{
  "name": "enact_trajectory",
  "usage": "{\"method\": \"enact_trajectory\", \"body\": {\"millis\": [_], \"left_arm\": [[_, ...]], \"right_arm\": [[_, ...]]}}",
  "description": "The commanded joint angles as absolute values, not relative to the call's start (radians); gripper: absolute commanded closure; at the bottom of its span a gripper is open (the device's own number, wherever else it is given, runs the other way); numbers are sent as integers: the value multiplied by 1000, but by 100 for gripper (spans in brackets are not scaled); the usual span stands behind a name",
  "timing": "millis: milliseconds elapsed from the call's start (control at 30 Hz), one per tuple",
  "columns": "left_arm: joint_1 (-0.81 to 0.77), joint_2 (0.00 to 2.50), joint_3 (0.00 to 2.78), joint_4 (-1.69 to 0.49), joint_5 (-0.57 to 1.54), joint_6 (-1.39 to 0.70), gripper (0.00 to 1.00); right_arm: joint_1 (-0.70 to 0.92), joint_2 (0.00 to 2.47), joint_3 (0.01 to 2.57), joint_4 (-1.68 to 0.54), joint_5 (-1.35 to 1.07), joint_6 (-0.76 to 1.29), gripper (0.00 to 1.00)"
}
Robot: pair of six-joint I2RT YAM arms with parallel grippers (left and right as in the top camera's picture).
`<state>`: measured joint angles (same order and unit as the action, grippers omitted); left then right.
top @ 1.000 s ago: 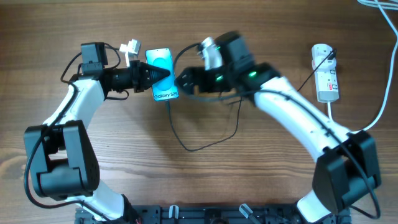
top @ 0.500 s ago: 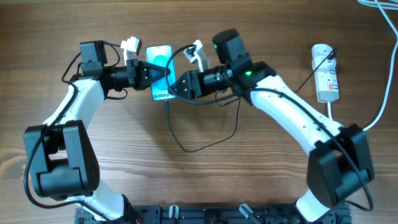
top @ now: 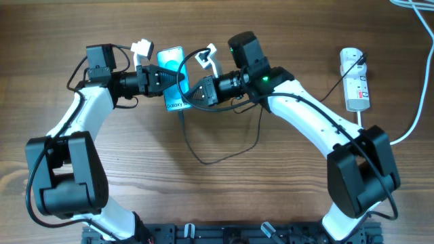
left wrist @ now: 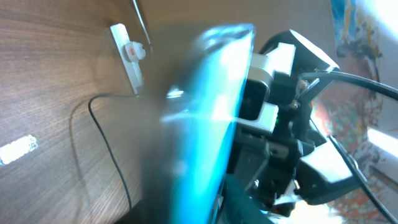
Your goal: Plug charger to phone and switch on socket
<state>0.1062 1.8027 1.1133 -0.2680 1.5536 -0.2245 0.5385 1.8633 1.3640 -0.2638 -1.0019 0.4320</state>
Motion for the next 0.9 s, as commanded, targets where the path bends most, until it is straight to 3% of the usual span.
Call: {"method": "enact_trajectory", "body": {"millis": [0,33,67,433,600,867], "left_arm": [[105,1799,1112,-265,1515,-247,12],[109,1799,1112,-265,1482,-247,2],[114,1799,1112,-265,1450,-247,0],[211,1799,1112,-317,1163,-247,0],[212,1799,1112,-356,1029,-247,0],[211,1799,1112,-360,1023,-247,0]], "right_arm": [[533,1876,1382,-259,-996,392,96],[528,1876,1382,-263,-996,392,96],[522,1876,1382,-267,-995,392,96],[472,1876,1362,-471,-693,346,96],[472,1877,1263,-387,-625,452,96],[472,1889,1068,-115,-625,574,96]]}}
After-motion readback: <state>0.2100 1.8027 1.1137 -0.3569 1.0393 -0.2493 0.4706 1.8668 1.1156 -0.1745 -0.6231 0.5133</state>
